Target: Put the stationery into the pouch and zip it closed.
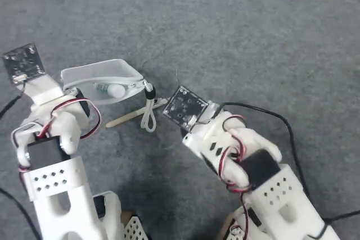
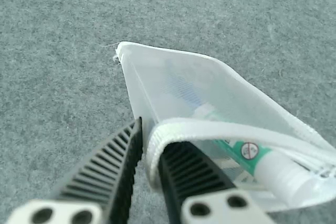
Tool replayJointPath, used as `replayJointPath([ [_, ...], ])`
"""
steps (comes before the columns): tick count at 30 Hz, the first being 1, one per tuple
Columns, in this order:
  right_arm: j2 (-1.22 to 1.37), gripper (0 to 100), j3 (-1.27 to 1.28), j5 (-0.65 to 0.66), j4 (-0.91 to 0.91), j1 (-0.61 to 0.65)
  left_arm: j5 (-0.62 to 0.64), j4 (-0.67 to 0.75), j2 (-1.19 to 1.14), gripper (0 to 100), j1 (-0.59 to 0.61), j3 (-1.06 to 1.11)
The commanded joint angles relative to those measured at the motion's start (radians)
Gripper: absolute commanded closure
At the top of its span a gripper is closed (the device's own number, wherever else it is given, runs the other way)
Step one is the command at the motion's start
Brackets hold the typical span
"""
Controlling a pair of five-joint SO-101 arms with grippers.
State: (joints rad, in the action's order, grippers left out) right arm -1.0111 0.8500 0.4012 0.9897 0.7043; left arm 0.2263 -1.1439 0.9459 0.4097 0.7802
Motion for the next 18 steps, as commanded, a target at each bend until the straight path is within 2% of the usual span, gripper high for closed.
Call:
replayJointPath([
  [1,-0.068,99.3,-0.075,-0.026,-0.05,0.079,0.011,0.031,0.005,99,-0.005,-0.002],
  [12,-0.131,99.3,-0.087,-0.025,-0.262,0.245,0.011,0.031,0.005,99,-0.005,-0.002],
  [18,-0.131,99.3,-0.086,-0.026,-0.441,0.251,0.011,0.031,0.005,99,-0.005,-0.002],
])
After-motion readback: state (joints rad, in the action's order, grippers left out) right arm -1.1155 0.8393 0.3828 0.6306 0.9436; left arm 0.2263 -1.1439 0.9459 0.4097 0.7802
